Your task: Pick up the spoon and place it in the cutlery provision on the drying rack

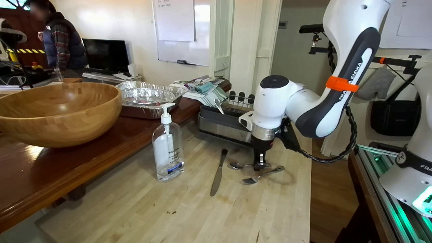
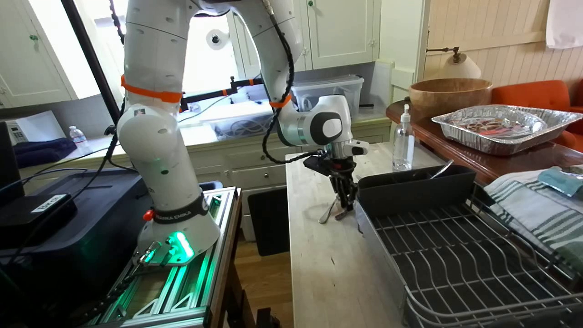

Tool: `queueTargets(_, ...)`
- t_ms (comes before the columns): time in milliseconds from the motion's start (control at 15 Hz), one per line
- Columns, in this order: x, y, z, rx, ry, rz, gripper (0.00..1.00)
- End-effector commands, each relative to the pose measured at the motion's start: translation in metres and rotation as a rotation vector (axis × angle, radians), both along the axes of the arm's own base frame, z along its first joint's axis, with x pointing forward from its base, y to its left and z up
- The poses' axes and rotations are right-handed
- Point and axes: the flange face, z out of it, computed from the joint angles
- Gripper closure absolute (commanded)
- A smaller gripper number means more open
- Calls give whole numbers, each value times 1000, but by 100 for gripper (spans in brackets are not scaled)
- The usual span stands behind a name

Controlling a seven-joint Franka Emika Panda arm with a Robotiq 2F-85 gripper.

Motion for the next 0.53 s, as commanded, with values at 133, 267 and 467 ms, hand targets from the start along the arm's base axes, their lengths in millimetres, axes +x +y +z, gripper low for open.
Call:
queueTargets(133,4,1,-9,-6,-6,-4,100)
queueTargets(267,5,3,-9,-3,-6,0,98)
queueTargets(467,5,5,-7,2,-5,6,98)
